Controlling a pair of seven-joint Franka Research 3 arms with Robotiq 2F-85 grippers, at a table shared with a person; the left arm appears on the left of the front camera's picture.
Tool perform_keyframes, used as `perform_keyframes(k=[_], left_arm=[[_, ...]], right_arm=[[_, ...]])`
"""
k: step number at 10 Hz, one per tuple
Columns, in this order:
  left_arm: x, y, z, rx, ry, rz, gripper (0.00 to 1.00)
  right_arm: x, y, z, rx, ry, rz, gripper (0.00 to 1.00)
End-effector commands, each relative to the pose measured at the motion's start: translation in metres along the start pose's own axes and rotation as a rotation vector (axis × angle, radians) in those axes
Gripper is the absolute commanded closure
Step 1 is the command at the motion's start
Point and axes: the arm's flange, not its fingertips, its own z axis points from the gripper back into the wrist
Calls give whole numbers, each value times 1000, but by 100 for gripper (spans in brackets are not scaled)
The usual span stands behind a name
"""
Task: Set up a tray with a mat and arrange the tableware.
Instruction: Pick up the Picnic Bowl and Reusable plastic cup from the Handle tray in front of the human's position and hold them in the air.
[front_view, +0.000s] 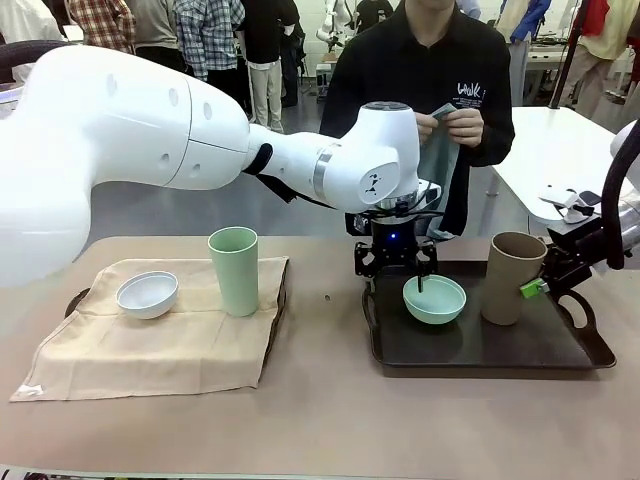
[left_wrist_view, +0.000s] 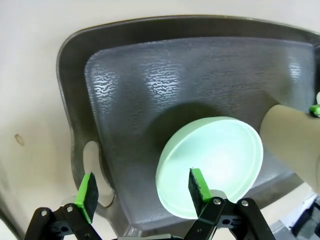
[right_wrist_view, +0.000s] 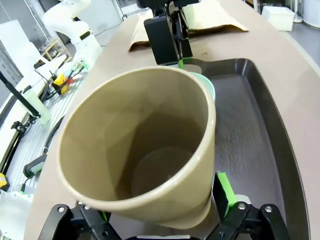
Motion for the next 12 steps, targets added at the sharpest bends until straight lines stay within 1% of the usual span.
perform_keyframes(k=[1, 3, 6, 7, 8, 9, 10, 11, 12], left_arm=[[7, 0, -1, 11, -4, 56, 6], [9, 6, -5, 13, 2, 72, 6], [10, 5, -12, -11, 26, 69, 6], [10, 2, -13, -34, 27, 68, 13], [9, -2, -14, -59, 25, 67, 19], [8, -5, -14, -88, 27, 68, 70], [7, -6, -14, -96, 33, 62, 75], [7, -6, -15, -103, 44, 64, 100], [7, -6, -15, -101, 47, 68, 100]], right_arm=[[7, -12, -12, -15, 7, -18, 0], [6, -14, -22, -3, 2, -18, 0], [4, -14, -26, 9, -2, 3, 0], [3, -13, -26, 20, -2, 14, 58], [2, -12, -26, 26, -1, 15, 58], [1, -12, -27, 29, 0, 16, 100], [0, -12, -26, 30, -2, 16, 63], [0, -12, -26, 31, -2, 16, 100], [-1, -12, -26, 33, -3, 19, 100]])
